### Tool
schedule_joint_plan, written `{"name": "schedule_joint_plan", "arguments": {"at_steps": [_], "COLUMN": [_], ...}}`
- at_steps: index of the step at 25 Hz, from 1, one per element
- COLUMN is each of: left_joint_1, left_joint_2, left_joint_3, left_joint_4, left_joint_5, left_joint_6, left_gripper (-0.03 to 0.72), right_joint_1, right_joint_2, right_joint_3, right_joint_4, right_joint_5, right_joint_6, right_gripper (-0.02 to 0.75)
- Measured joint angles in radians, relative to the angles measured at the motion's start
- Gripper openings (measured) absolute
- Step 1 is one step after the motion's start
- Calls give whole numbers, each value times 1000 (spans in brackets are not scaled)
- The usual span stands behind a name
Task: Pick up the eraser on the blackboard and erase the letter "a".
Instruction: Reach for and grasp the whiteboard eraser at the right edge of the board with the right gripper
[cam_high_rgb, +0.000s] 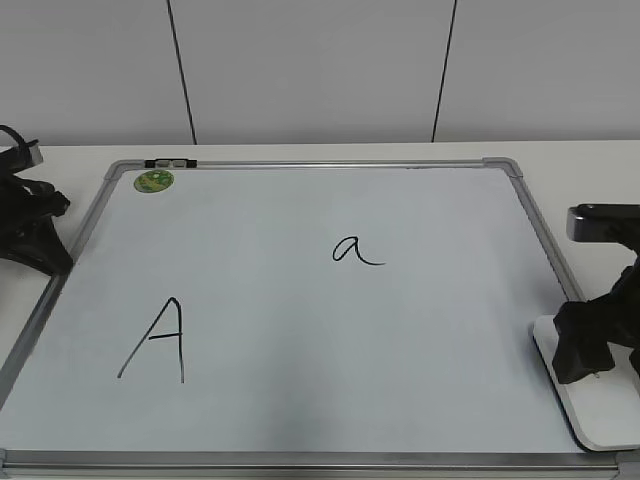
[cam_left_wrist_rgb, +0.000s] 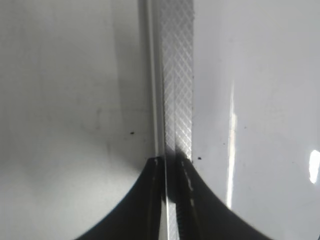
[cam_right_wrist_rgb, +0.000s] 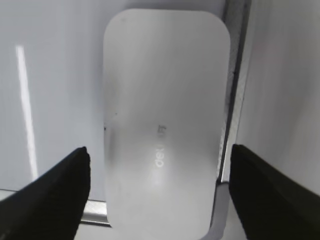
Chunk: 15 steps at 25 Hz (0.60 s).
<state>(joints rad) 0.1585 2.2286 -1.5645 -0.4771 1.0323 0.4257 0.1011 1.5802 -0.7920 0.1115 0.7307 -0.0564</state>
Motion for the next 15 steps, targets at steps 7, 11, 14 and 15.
{"name": "schedule_joint_plan", "arguments": {"at_steps": [7,11,14,15], "left_joint_1": [0,0,0,0], "left_joint_2": [0,0,0,0], "left_joint_3": [0,0,0,0], "left_joint_4": [0,0,0,0], "left_joint_5": [0,0,0,0], "left_joint_6": [0,0,0,0], "left_gripper": [34,34,34,34], "right_joint_1": [0,0,0,0], "right_joint_2": [57,84,95,97], "right_joint_3": [-3,-3,-5,-5], "right_joint_4": [2,5,5,5], "right_joint_5": [-49,-65,-70,-70], "right_joint_6": [0,0,0,0], "right_gripper": [647,645,627,617]}}
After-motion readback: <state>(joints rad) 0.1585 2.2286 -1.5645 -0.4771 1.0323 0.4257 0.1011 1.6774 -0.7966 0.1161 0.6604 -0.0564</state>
